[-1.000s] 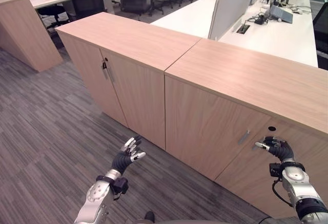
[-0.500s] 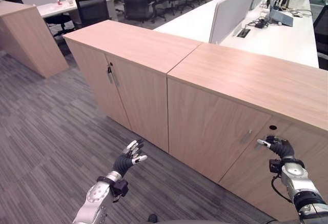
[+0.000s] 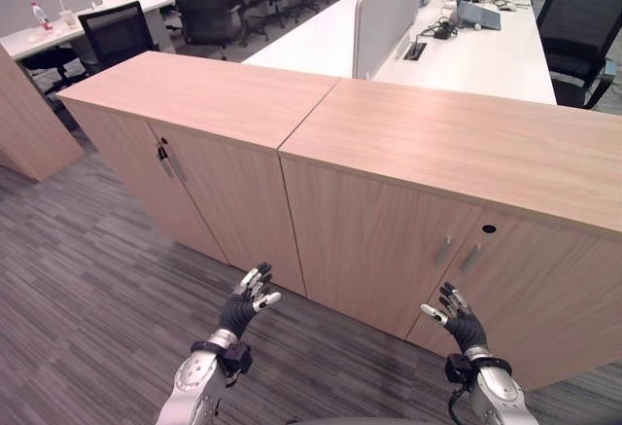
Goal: Put the empty folder in the office cabinet
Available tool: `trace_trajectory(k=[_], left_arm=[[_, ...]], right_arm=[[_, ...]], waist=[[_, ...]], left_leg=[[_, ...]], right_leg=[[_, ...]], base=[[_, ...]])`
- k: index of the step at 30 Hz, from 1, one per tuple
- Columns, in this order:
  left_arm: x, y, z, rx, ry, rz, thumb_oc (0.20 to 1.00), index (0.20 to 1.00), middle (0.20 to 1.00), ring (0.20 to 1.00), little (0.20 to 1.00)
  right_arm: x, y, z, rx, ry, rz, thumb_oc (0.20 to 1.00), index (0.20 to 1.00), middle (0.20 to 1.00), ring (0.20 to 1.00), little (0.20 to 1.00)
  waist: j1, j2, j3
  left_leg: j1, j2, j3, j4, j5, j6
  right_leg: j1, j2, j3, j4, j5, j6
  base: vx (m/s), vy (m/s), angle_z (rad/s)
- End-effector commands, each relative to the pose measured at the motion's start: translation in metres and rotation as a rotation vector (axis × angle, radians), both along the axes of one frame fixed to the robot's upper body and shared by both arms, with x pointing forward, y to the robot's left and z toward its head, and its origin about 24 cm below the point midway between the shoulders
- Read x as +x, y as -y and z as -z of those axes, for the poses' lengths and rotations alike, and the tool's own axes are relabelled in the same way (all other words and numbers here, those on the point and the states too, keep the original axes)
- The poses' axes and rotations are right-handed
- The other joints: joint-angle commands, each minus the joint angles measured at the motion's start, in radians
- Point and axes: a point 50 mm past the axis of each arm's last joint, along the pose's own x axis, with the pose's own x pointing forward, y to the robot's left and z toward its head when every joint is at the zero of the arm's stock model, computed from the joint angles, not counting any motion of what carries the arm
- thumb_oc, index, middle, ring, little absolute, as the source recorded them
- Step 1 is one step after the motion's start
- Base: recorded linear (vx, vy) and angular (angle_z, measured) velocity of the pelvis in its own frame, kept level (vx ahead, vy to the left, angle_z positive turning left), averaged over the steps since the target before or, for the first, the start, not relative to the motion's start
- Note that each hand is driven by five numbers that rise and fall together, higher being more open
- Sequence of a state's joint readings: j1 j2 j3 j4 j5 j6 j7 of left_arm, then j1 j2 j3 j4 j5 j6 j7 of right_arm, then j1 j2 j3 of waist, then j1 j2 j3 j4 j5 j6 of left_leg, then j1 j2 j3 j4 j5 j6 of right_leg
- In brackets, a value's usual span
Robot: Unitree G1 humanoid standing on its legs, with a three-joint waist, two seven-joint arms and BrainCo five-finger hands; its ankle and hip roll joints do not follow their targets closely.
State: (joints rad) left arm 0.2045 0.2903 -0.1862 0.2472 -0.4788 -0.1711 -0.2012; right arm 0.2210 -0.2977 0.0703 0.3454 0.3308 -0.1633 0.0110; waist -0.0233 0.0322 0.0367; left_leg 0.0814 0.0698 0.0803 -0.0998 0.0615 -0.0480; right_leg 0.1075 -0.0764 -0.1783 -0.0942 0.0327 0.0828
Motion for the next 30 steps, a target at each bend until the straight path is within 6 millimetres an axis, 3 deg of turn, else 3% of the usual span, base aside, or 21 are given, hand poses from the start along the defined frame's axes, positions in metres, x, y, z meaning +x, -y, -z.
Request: trace_trajectory(k=[1, 11, 23, 30], left_arm=[[0.017, -0.015, -0.016, 0.092, 0.106, -0.019, 1.000, 1.000, 1.000, 1.000, 1.000], [0.017, -0.019, -0.014, 0.132, 0.097, -0.026, 1.000, 1.000, 1.000, 1.000, 1.000], [0.015, -0.024, -0.013, 0.169, 0.090, -0.012, 1.000, 1.000, 1.000, 1.000, 1.000], [0.014, -0.024, -0.009, 0.192, 0.071, -0.001, 1.000, 1.000, 1.000, 1.000, 1.000]], right_arm=[[0.028, -0.014, -0.025, 0.001, 0.153, -0.086, 1.000, 1.000, 1.000, 1.000, 1.000], [0.039, -0.015, -0.029, -0.036, 0.166, -0.114, 1.000, 1.000, 1.000, 1.000, 1.000], [0.028, 0.018, -0.019, -0.129, 0.093, 0.003, 1.000, 1.000, 1.000, 1.000, 1.000], [0.032, 0.014, -0.019, -0.136, 0.098, -0.013, 1.000, 1.000, 1.000, 1.000, 1.000]], waist=[[-0.015, -0.038, 0.029], [-0.020, -0.039, 0.024], [-0.037, -0.035, 0.025], [-0.040, -0.033, 0.029]], left_leg=[[0.069, 0.025, 0.030, 0.013, -0.090, -0.023], [0.093, 0.028, 0.072, 0.013, -0.098, -0.019], [0.104, 0.027, 0.092, 0.013, -0.105, -0.017], [0.112, 0.027, 0.116, 0.013, -0.108, -0.015]], right_leg=[[0.027, -0.084, -0.005, 0.039, -0.034, 0.087], [0.023, -0.088, 0.017, 0.041, -0.028, 0.092], [0.024, -0.096, 0.026, 0.039, -0.022, 0.098], [0.016, -0.099, 0.039, 0.038, -0.014, 0.101]], base=[[-0.01, 0.031, -0.21], [0.00, 0.025, -0.17], [0.00, -0.003, -0.02], [-0.01, -0.005, -0.14]])
